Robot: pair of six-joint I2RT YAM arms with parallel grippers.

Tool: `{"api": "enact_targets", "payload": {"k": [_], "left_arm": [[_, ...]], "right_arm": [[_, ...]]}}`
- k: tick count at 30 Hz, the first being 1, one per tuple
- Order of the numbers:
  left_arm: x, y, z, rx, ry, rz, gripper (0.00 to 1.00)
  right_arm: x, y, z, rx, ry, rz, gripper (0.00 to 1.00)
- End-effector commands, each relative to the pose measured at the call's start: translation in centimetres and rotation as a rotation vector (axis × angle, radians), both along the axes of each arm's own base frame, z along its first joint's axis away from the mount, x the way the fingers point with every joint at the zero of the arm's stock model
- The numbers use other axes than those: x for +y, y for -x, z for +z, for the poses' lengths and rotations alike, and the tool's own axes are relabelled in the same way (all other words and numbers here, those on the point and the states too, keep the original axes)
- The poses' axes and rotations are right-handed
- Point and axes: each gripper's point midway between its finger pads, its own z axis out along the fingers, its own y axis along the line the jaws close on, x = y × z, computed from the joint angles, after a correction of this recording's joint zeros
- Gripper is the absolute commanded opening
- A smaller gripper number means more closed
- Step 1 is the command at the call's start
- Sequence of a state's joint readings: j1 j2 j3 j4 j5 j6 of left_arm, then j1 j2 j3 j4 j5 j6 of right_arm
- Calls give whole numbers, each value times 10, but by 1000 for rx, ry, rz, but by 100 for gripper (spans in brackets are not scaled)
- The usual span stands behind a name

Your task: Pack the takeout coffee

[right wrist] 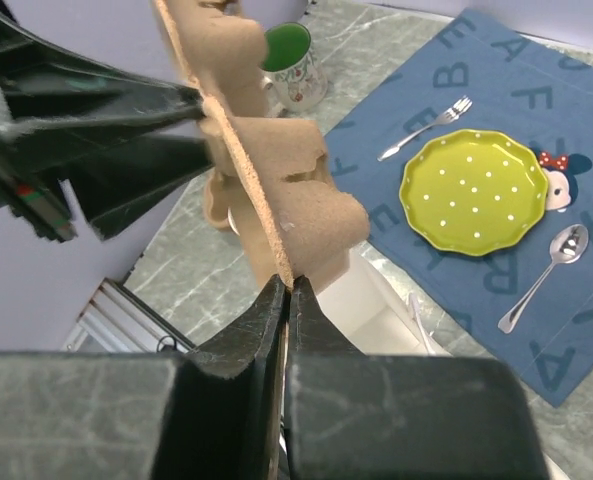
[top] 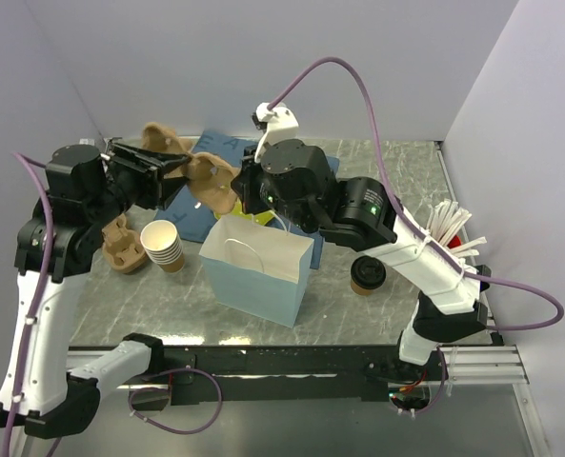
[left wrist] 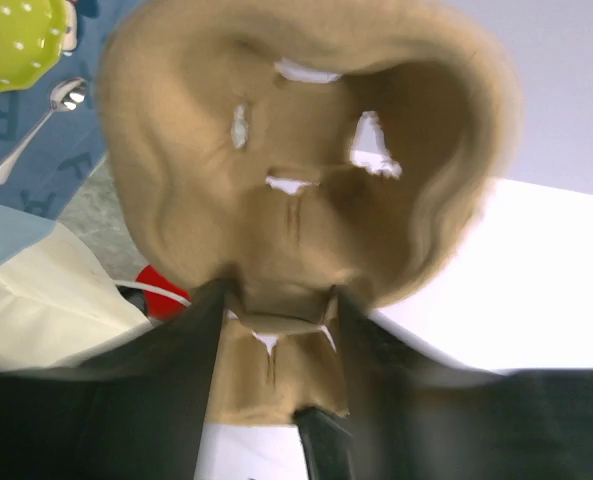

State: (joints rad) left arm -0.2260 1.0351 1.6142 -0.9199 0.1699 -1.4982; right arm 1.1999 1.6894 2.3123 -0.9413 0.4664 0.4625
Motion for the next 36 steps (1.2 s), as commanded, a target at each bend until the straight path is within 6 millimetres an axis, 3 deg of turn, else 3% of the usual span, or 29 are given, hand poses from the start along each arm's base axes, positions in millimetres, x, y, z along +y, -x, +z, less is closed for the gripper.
{"api": "enact_targets", "payload": {"k": [1,2,6,8,10,12,16,17,20,23,24,25,27,31,36], "left_arm": [[-5,18,36,-162,-20,-68,63],[-5,20,37,-174,-37,-78,71],[-10,31,47,-263,-96,-151,84],[-19,42,61,-353,-93,-223,85],[-28,49,63,-398,-86,-295,86],[-32,55,55,-398,-85,-330,86],[-41,73,46,-457,-91,-428,86],[-41,81,46,-479,-96,-448,85],[-32,79,14,-401,-183,-412,85],[-22,74,-13,-337,-268,-377,83],[-14,69,-33,-256,-307,-339,83],[-10,67,-44,-218,-338,-331,82],[-3,62,-64,-152,-379,-309,78],[3,57,-86,-106,-433,-295,75],[-2,49,-98,-105,-431,-319,67]], "right_arm": [[-12,4,50,-56,-169,-14,0],[-18,5,56,-58,-187,-16,0],[-45,-3,68,-59,-208,-62,0],[-66,-7,68,-34,-215,-87,0],[-77,-7,59,9,-208,-74,0],[-101,-6,57,36,-220,-92,0],[-129,16,59,79,-234,-29,0],[-135,23,49,118,-202,-24,0],[-145,43,46,160,-207,15,0],[-143,66,33,251,-215,97,0],[-137,74,20,295,-199,138,0],[-141,81,20,302,-211,154,0],[-140,84,4,353,-202,146,0],[-148,86,-6,399,-176,109,0],[-151,85,-21,447,-122,73,0]]}}
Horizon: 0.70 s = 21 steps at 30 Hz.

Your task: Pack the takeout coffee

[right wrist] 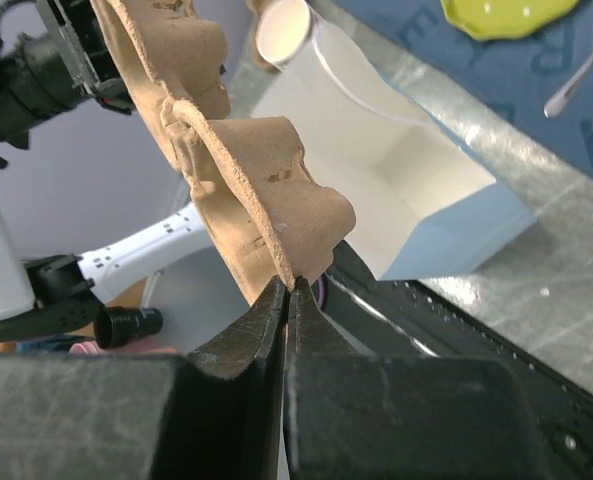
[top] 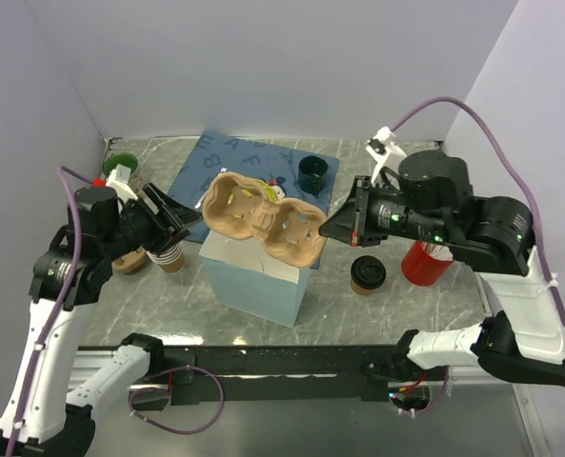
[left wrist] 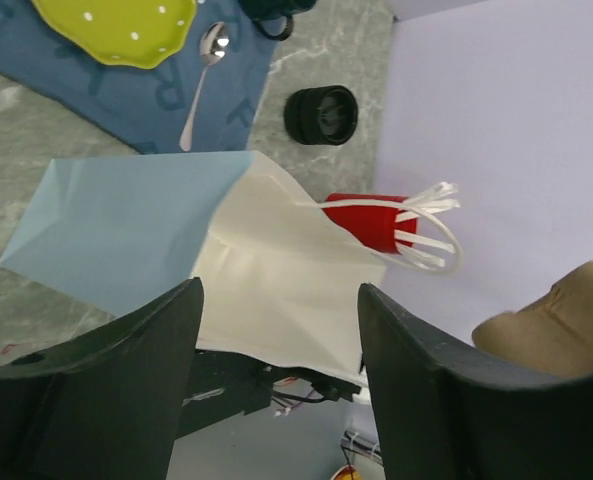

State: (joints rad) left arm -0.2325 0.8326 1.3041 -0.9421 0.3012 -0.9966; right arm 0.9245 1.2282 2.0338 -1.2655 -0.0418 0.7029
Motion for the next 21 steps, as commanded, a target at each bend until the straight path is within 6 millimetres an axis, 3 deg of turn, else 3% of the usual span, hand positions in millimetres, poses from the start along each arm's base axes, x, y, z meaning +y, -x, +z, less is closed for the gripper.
{"api": "enact_targets", "payload": {"k": [1,10,21], "left_arm": [[1,-8,-5,-30,-39,-7,67],[3,-8,-27,-2,-85,-25,57],[-2,-8,-44,18,-81,-61,58]], "right_arm": [[-4,2,-10,55,32,-22,0],[-5,-11,-21,69,82,-86,0],[5,-27,-20,47,111,-111,0]]}}
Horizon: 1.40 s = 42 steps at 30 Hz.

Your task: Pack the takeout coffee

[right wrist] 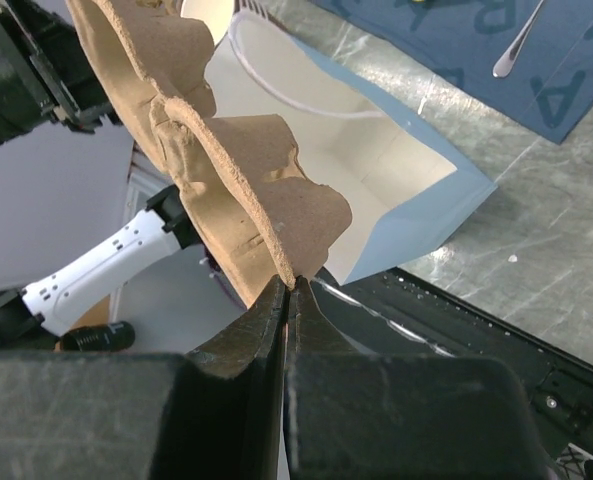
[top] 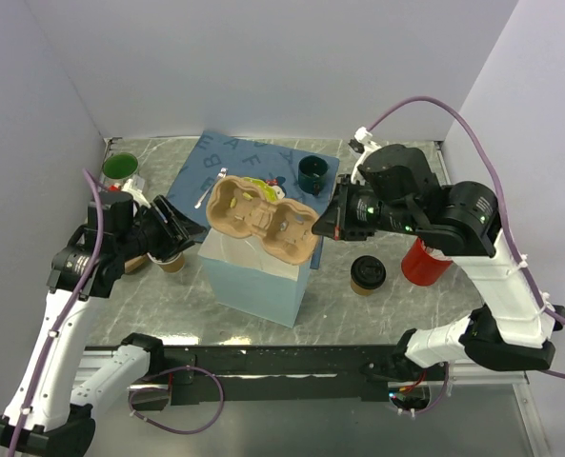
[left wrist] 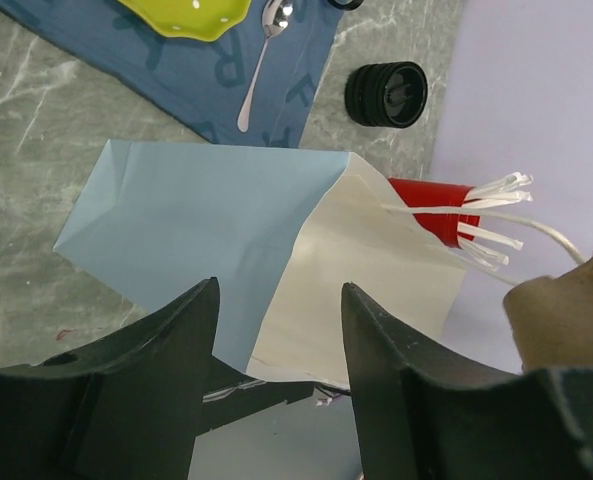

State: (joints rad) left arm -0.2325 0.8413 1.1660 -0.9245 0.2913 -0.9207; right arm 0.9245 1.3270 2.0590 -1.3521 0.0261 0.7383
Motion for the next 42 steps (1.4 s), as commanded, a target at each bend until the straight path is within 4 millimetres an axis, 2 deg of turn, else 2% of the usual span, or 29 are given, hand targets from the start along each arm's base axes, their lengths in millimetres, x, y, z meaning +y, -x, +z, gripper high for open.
{"api": "enact_targets", "payload": {"k": [1,12,21,26,34,42], "left_arm": [[-5,-2,13,-78,15,-37,58],[-3,-5,-1,-57,-20,-43,57],[-3,-5,1,-60,-18,-45,57],[-4,-4,0,-58,-13,-47,57],[-3,-2,1,-62,-7,-44,57],[-1,6,-6,-38,-11,-38,57]], "right_arm": [[-2,-9,14,-48,-15,-34,0],[-4,-15,36,-92,-90,-87,0],[-6,-19,11,-82,1,-78,0],[-6,-8,5,-55,38,-30,0],[10,9,-1,44,32,49,0],[5,17,-9,91,68,37,0]]}}
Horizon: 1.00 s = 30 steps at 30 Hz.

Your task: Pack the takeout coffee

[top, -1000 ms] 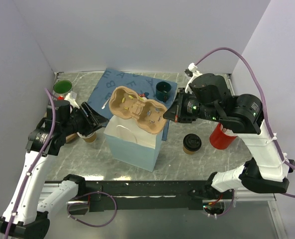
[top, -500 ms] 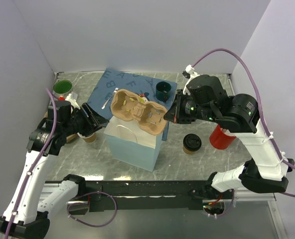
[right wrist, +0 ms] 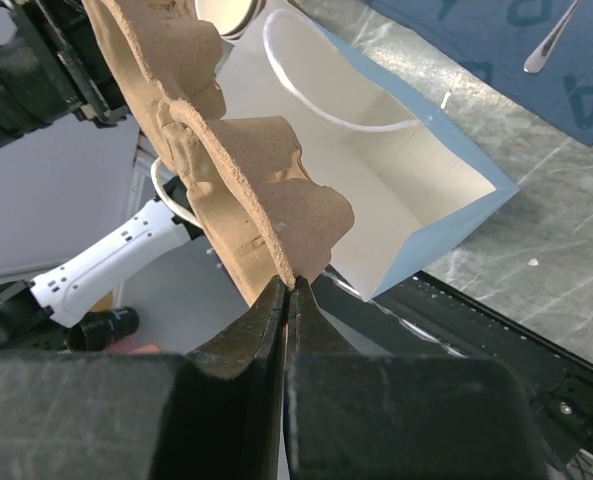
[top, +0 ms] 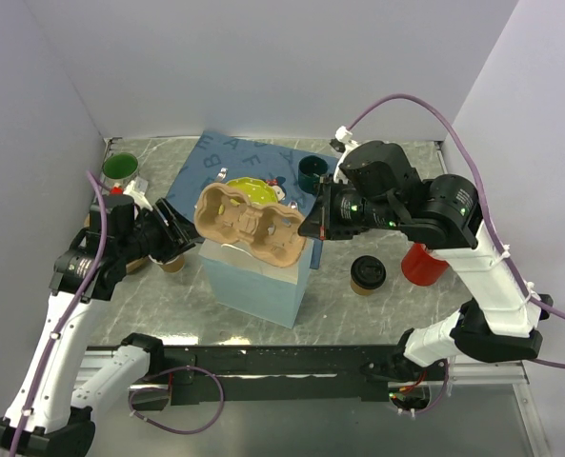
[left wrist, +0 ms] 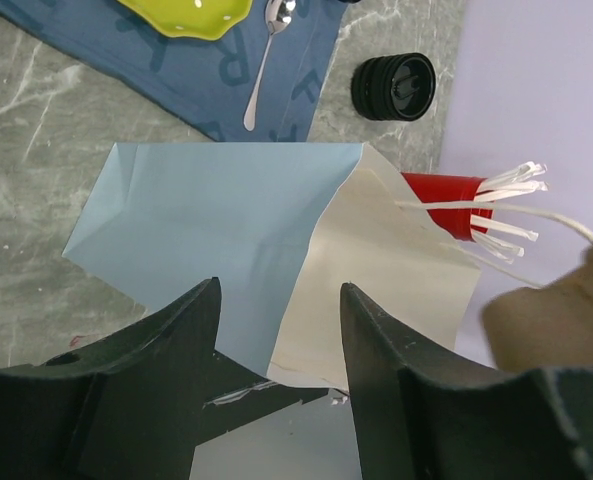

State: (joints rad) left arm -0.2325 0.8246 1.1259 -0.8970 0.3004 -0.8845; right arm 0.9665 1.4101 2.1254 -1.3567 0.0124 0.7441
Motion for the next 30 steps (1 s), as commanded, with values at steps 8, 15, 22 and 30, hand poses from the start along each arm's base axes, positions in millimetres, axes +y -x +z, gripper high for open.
{"api": "enact_targets", "payload": {"k": [8,15,22,30], "left_arm": [[1,8,0,-8,-2,-7,57],[1,10,2,-21,3,-10,57],[3,14,-5,-7,-6,-10,57],[4,13,0,-15,-14,-11,55]], "right_arm": [[-28,25,-31,160,138,-37,0],[-26,34,-44,231,154,-26,0],[-32,35,-55,247,183,-44,0],[-36,36,-57,267,182,-41,0]]}}
